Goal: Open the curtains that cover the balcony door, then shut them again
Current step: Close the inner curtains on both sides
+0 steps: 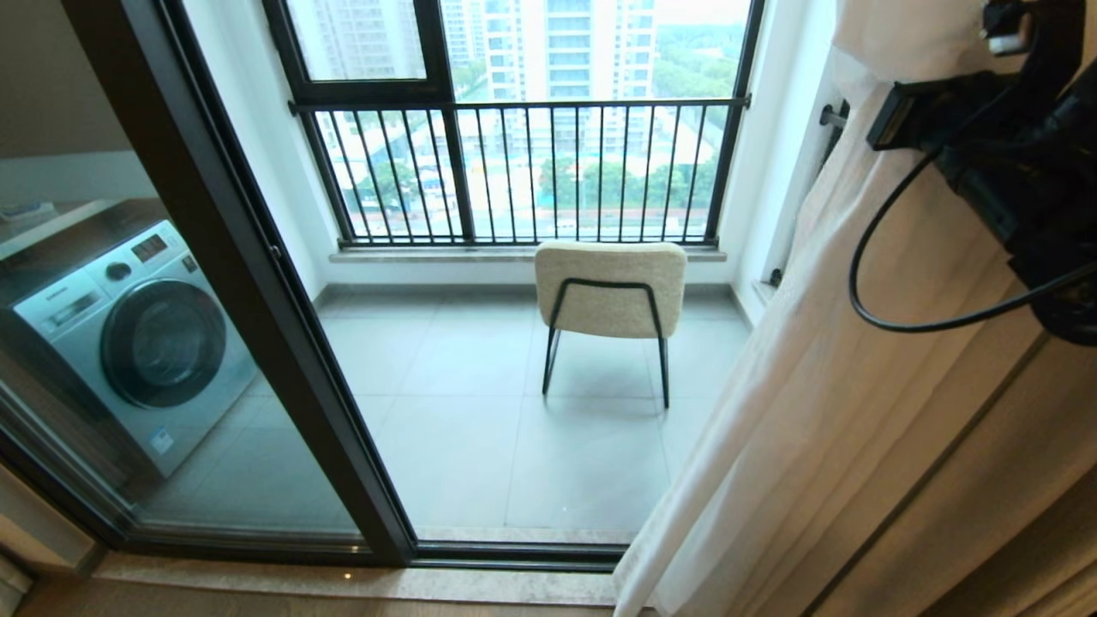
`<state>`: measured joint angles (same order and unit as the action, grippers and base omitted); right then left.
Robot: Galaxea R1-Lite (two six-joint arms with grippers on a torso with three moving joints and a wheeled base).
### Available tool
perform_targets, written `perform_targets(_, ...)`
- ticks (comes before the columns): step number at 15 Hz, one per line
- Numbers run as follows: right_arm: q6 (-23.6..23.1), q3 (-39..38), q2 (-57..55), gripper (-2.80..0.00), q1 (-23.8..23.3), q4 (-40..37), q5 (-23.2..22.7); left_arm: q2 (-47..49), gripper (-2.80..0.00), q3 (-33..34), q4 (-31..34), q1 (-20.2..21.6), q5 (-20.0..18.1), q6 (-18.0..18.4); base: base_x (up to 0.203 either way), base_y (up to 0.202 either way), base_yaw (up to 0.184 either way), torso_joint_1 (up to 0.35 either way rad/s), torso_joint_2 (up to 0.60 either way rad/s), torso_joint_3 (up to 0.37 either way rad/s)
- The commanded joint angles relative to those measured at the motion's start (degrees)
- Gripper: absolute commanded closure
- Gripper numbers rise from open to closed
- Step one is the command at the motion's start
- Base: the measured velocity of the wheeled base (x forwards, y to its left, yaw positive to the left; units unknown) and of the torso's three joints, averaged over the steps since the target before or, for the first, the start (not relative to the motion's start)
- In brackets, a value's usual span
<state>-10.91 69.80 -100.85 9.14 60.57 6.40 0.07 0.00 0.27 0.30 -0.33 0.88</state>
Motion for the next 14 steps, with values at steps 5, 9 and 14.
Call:
perform_targets(5,-0.12,-5.49,4.92,0.0,0.0,1.32,0.64,0.01,0.0,0.0,0.0,0.05,-0.02,0.0,0.0,0.0,0.0,0.0,0.0,0.0)
perform_targets(9,-0.08,-9.5,6.22,0.0,-0.09,4.84,0.68,0.01,0.0,0.0,0.0,0.01,-0.02,0.0,0.0,0.0,0.0,0.0,0.0,0.0)
perform_targets(14,-0.04,-11.23,7.68,0.0,-0.44,5.43,0.72,0.01,0.0,0.0,0.0,0.05,-0.02,0.0,0.0,0.0,0.0,0.0,0.0,0.0)
